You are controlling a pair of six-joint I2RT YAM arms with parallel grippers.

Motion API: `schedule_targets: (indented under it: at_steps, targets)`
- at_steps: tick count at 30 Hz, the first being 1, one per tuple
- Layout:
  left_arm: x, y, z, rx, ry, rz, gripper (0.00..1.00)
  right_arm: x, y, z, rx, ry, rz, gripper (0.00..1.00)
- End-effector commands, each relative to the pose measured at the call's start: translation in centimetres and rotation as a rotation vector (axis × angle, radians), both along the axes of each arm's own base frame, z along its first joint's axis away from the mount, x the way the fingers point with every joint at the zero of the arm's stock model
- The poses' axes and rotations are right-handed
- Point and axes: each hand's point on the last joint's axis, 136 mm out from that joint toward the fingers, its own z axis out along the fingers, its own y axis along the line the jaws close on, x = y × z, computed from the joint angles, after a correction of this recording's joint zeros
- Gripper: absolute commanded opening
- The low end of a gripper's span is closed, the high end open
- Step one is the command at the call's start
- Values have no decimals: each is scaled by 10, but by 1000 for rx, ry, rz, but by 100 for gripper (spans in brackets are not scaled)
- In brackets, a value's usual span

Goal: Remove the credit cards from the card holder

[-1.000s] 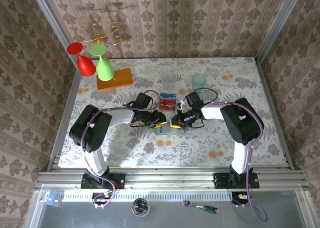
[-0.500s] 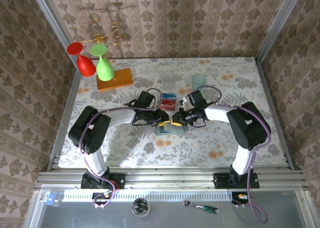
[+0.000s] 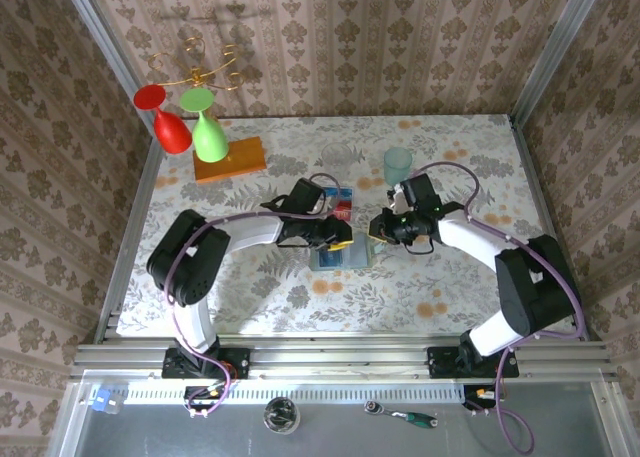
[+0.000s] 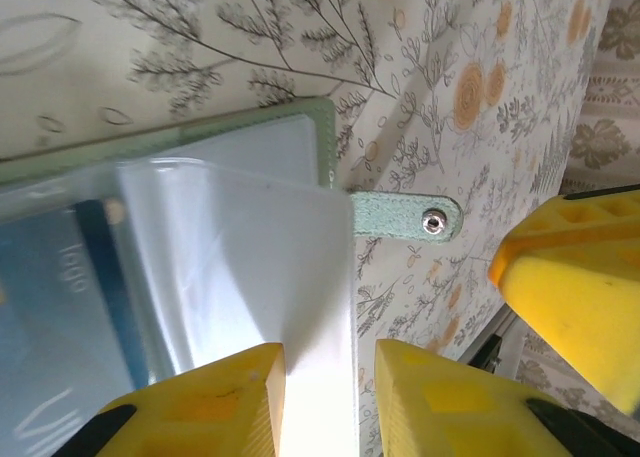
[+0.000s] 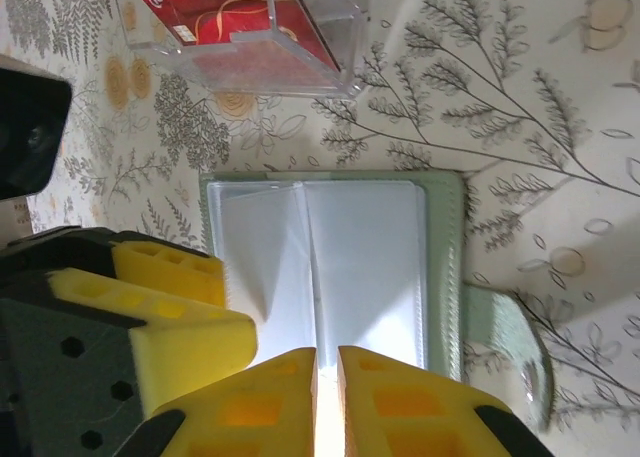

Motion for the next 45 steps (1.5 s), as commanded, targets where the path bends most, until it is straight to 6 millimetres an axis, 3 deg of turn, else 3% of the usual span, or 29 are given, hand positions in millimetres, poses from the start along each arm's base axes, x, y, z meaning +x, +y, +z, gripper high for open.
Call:
schedule_targets:
  at_steps: [1, 8, 13, 24, 35, 45]
  targets:
    - [-4, -17, 1, -31, 21, -39, 31, -13, -16, -3, -63, 9, -7, 17]
    - [-3, -30, 1, -47, 22, -56, 34, -23, -19, -1, -62, 9, 2, 21]
    - [-3, -25, 3, -45, 10, -43, 34, -23, -14, -2, -26, 19, -5, 21]
    - [1, 12, 5, -27, -30, 55, 33, -19, 19, -9, -6, 53, 53, 21]
    - [-2, 60, -4, -27, -36, 172, 29, -16, 70, -22, -24, 85, 153, 20]
    - [2, 82, -16, -38, -11, 210, 19, -10, 86, -33, -34, 111, 177, 25]
